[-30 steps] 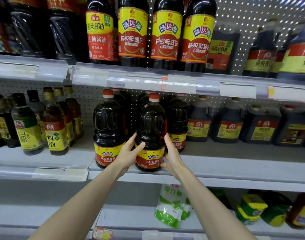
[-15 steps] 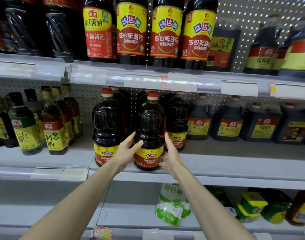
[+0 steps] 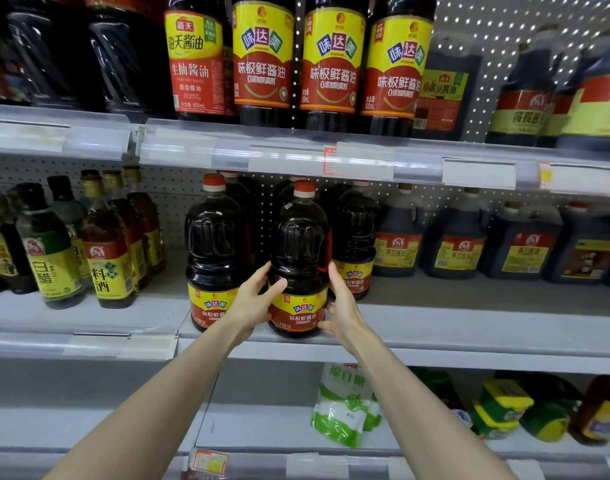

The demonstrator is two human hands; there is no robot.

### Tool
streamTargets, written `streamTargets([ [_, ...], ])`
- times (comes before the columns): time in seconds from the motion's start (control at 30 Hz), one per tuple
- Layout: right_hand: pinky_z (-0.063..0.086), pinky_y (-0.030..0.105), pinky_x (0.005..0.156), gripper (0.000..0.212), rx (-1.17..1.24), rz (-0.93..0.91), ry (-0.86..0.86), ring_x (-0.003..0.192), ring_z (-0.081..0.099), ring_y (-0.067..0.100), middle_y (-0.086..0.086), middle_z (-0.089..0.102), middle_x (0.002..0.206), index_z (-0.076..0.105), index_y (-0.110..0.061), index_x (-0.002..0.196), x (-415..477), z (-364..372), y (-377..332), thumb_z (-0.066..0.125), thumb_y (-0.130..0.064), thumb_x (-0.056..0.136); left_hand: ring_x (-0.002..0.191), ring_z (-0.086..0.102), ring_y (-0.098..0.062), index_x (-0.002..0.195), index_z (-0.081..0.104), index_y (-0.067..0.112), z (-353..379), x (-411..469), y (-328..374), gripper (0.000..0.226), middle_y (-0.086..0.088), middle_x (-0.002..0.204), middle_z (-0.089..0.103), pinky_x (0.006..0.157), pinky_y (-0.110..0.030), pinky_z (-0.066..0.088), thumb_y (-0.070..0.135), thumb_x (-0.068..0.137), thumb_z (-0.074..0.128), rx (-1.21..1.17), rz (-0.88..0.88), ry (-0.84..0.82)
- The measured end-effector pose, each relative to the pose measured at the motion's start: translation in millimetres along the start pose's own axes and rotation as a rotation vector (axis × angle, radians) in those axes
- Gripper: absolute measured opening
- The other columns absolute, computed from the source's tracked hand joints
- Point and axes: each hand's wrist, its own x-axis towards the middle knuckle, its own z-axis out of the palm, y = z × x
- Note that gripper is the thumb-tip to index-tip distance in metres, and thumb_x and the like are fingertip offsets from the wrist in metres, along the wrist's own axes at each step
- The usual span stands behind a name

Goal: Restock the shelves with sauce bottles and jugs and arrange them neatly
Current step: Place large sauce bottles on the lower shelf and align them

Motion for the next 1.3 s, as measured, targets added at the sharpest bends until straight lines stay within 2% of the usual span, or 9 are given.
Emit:
streamTargets([
  [0.33, 0.027, 0.06, 0.112, 0.062, -0.007, 0.009, -0.001, 0.14, 0.034, 0.028, 0.002, 0.033, 0.155, 0.027, -0.035, 0.151, -3, 2, -2, 0.034, -0.061, 0.096, 0.137, 0.037, -0.027, 0.148, 0.028, 0.036, -2, 3, 1, 0.062, -0.001, 0.156, 0.03, 0.106, -0.063, 0.034, 0.024, 0.095, 0.057, -0.028, -0.034, -0.025],
  [0.67, 0.025, 0.061, 0.112, 0.06, -0.021, 0.011, 0.003, 0.142, 0.03, 0.028, 0.001, 0.03, 0.157, 0.025, -0.037, 0.151, -6, 2, -3, 0.033, -0.06, 0.097, 0.137, 0.037, -0.027, 0.149, 0.026, 0.035, -1, 1, 0, 0.062, 0.0, 0.156, 0.029, 0.107, -0.061, 0.033, 0.025, 0.096, 0.056, -0.009, -0.029, -0.014],
  [0.77, 0.026, 0.06, 0.112, 0.059, -0.019, 0.011, 0.001, 0.142, 0.031, 0.028, 0.002, 0.031, 0.156, 0.027, -0.035, 0.15, -8, 1, -5, 0.033, -0.06, 0.097, 0.135, 0.039, -0.026, 0.149, 0.026, 0.035, 0, 1, 0, 0.061, 0.0, 0.155, 0.031, 0.105, -0.056, 0.038, 0.025, 0.096, 0.055, 0.002, -0.029, -0.014],
  [0.87, 0.027, 0.058, 0.112, 0.058, -0.004, 0.022, -0.002, 0.141, 0.032, 0.028, 0.001, 0.034, 0.155, 0.031, -0.031, 0.149, -10, 1, -8, 0.032, -0.058, 0.098, 0.131, 0.044, -0.023, 0.15, 0.026, 0.033, 2, 0, 1, 0.061, 0.0, 0.153, 0.034, 0.096, -0.046, 0.047, 0.025, 0.096, 0.054, 0.012, -0.02, -0.004],
  [0.97, 0.027, 0.058, 0.112, 0.058, -0.006, 0.026, 0.0, 0.141, 0.032, 0.029, 0.002, 0.034, 0.155, 0.032, -0.03, 0.149, -12, 1, -10, 0.032, -0.058, 0.098, 0.129, 0.046, -0.022, 0.15, 0.026, 0.032, 2, -1, 2, 0.061, -0.001, 0.152, 0.036, 0.098, -0.047, 0.046, 0.024, 0.096, 0.054, 0.01, -0.013, 0.0],
  [1.17, 0.024, 0.058, 0.113, 0.057, -0.002, 0.037, 0.002, 0.143, 0.029, 0.03, 0.004, 0.032, 0.156, 0.03, -0.027, 0.15, -14, 1, -13, 0.032, -0.055, 0.099, 0.127, 0.047, -0.019, 0.15, 0.026, 0.028, 5, -3, 2, 0.061, -0.001, 0.15, 0.038, 0.094, -0.038, 0.047, 0.021, 0.097, 0.054, 0.017, 0.018, 0.009],
  [1.3, 0.025, 0.057, 0.113, 0.057, -0.003, 0.048, 0.006, 0.142, 0.031, 0.03, 0.005, 0.034, 0.155, 0.032, -0.026, 0.149, -14, 3, -12, 0.032, -0.055, 0.099, 0.126, 0.047, -0.019, 0.15, 0.026, 0.029, 6, -5, 2, 0.061, -0.002, 0.151, 0.038, 0.093, -0.038, 0.046, 0.021, 0.096, 0.054, 0.013, 0.015, 0.023],
])
